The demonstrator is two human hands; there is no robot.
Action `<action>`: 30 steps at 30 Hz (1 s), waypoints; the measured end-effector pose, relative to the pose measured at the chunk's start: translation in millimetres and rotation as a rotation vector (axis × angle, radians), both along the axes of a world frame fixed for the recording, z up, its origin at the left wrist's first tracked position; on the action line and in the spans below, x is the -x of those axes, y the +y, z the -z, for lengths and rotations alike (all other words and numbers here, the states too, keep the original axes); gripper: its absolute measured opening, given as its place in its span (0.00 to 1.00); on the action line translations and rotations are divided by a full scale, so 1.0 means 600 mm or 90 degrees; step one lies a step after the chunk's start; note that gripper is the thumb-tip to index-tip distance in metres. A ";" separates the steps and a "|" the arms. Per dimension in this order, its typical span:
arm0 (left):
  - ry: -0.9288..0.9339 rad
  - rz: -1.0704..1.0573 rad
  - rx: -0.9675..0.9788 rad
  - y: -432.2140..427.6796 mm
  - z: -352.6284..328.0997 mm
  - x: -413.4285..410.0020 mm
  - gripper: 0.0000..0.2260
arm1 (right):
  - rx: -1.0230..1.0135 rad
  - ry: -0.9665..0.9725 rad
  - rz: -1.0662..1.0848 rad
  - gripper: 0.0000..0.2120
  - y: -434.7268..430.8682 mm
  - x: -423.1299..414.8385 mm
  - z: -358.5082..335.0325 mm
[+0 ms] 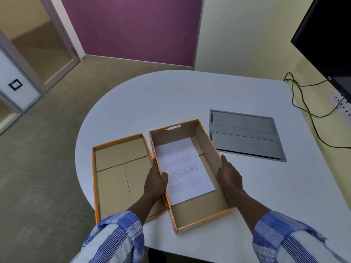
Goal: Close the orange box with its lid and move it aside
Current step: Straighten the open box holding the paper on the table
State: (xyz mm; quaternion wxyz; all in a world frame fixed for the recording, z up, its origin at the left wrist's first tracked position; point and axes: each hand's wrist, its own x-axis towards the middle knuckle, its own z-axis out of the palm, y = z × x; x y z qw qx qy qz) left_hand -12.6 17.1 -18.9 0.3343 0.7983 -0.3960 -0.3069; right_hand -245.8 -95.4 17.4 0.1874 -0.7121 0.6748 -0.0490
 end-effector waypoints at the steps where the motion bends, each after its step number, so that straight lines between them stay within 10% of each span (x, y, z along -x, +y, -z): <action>1: 0.015 0.004 0.007 -0.004 -0.003 -0.002 0.31 | 0.008 -0.006 0.010 0.24 -0.001 0.003 0.001; 15: 0.036 0.203 -0.040 -0.084 -0.017 -0.018 0.31 | 0.056 -0.104 0.139 0.19 0.085 0.088 0.017; 30: 0.102 0.219 -0.034 -0.094 -0.004 -0.009 0.32 | 0.080 -0.068 0.137 0.35 0.096 0.066 0.011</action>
